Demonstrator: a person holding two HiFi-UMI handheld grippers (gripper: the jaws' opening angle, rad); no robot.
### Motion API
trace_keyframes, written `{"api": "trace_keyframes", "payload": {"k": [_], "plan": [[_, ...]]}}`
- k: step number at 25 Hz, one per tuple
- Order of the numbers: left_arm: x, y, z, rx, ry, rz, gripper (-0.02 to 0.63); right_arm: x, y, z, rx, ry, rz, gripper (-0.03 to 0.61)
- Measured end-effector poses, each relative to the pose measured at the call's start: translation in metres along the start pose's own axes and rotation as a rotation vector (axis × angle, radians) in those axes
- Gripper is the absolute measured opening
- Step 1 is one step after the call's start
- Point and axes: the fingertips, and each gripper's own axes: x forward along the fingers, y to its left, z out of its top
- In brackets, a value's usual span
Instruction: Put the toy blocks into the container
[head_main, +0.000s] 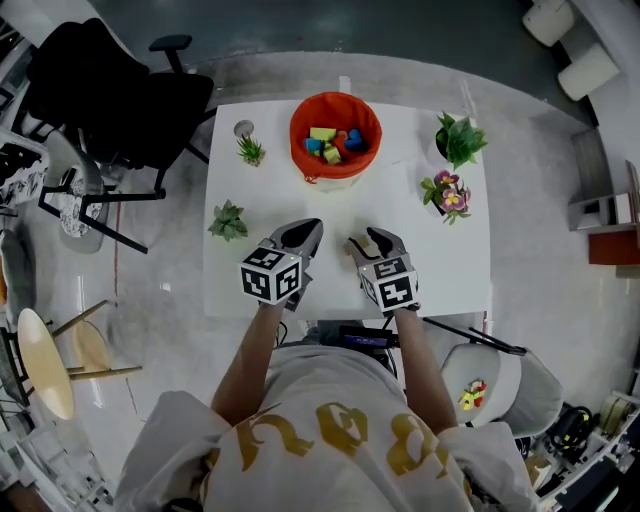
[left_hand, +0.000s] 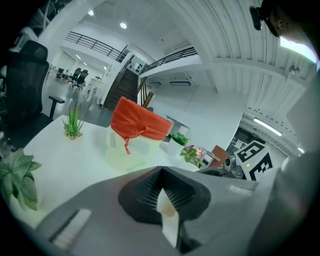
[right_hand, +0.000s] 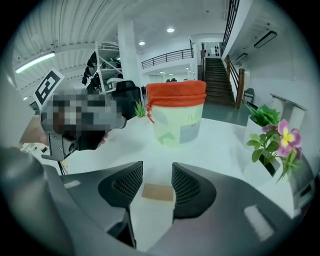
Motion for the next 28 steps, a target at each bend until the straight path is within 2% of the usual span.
{"api": "trace_keyframes", "payload": {"k": [12, 18, 22, 24, 28], "plan": [[0.010, 0.005, -0.023, -0.019, 0.051, 0.004, 0.002, 0.024, 0.007, -0.036, 0.008, 0.143, 0.043, 0.281], [0.010, 0.012, -0.033, -0.024, 0.078, 0.015, 0.002, 0.033, 0.005, -0.049, 0.022, 0.165, 0.000, 0.290], [0.010, 0.016, -0.037, -0.025, 0.088, 0.021, 0.002, 0.035, 0.003, -0.048, -0.007, 0.166, -0.048, 0.282], [0.010, 0.016, -0.038, -0.025, 0.090, 0.020, 0.002, 0.035, 0.002, -0.049, -0.030, 0.176, -0.063, 0.299], [0.008, 0.017, -0.039, -0.027, 0.097, 0.017, 0.002, 0.036, 0.005, -0.048, -0.089, 0.182, -0.043, 0.316]]}}
